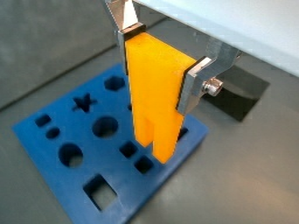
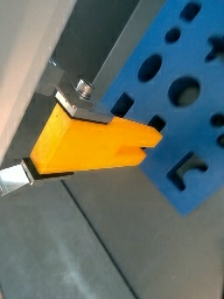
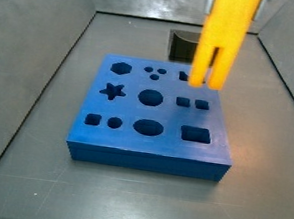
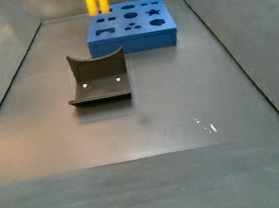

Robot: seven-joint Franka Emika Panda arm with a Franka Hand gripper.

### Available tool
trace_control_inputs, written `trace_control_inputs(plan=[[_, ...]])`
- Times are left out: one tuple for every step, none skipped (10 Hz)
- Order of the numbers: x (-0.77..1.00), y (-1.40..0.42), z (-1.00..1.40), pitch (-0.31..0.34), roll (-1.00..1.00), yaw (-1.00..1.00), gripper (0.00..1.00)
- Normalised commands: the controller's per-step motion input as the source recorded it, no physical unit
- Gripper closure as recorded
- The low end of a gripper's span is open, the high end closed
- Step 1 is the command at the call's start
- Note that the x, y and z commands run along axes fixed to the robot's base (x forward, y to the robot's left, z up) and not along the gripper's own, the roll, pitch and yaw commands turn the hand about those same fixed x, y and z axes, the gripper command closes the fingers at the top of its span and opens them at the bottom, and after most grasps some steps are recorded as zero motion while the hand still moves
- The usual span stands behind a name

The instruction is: Insert the double-square object.

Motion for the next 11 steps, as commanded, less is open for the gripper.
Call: trace_control_inputs(plan=[[0.15,-0.31,-0.27,0.1,0.11,0.12,1.0],[0.04,-0.27,-0.29,0.203,0.08,0.04,1.0],[0.0,-0.09,-0.23,0.211,0.03,0.0,1.0],[-0.17,0.0,-0.13,0.217,0.0,-0.04,1.0],[-0.39,0.0,-0.15,0.111,0.0,-0.05,1.0],[-0.49,-0.03,-0.1,0.036,0.0,-0.07,1.0],[-0.3,-0.11,-0.04,0.004,0.0,-0.04,1.0],[-0.12,-0.12,-0.05,0.0,0.0,0.0,1.0],[0.06,-0.01,-0.15,0.0,0.0,0.0,1.0],[0.27,0.0,-0.24,0.0,0.0,0.0,1.0],[0.29,0.13,-0.3,0.039,0.0,0.0,1.0]])
